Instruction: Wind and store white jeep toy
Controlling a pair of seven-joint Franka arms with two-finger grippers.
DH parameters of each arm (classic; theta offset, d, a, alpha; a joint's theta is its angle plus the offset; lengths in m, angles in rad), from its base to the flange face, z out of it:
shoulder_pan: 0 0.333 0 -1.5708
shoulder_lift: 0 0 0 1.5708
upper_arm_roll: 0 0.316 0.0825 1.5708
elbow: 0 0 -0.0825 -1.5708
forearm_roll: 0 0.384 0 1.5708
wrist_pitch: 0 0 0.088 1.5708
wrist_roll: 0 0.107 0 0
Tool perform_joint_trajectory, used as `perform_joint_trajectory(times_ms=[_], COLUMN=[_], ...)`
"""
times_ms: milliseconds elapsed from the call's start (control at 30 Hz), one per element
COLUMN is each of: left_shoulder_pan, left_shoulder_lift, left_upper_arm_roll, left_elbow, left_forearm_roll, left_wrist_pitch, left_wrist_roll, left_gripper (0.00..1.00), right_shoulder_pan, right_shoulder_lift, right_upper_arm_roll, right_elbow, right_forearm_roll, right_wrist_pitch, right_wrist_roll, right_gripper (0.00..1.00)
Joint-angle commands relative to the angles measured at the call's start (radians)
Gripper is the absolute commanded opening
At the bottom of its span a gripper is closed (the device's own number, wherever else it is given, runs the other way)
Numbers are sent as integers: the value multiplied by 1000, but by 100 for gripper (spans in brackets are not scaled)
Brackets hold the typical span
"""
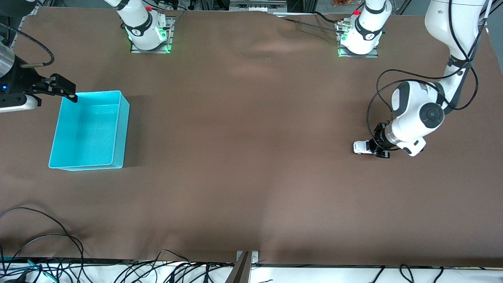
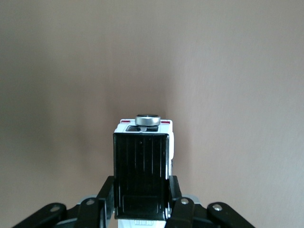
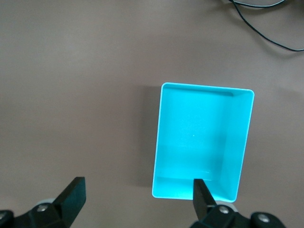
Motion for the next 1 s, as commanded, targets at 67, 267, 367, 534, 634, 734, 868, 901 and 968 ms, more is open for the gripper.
perform_joint_trajectory(times_ms=[67,267,367,534,634,734,868,901,968], left_shoulder_pan=[-6,-7,-6,2,10,28,46,49,51], left_shoulder_lift=[-35,-36,-33,-22,-12,-4,-2,2,7], left_upper_arm_roll=[-35,-36,-36,-35,-33,-33,-33,-33,-33], left_elbow=[-63,-95,-97,-98,-98,-98,-98,-98,-97], left_forearm_roll=[-6,-6,-5,6,37,57,78,80,80], left_wrist_pitch=[10,74,76,90,94,96,100,102,102], left_wrist_roll=[-46,-109,-109,-109,-107,-106,-98,-97,-90], left_gripper=[13,13,13,13,13,13,13,13,13], right_shoulder_pan=[1,0,0,1,0,0,0,0,0], right_shoulder_lift=[5,5,5,5,5,5,5,5,5], right_upper_arm_roll=[3,3,3,2,2,3,2,3,2], right_elbow=[22,21,22,21,22,21,22,22,22], right_forearm_roll=[-2,-2,-2,-2,-2,-2,-2,-2,-2], right_wrist_pitch=[-4,-3,-3,-3,-3,-3,-3,-3,-1], right_wrist_roll=[8,8,8,8,8,8,8,8,8], right_gripper=[100,100,100,100,100,100,100,100,100])
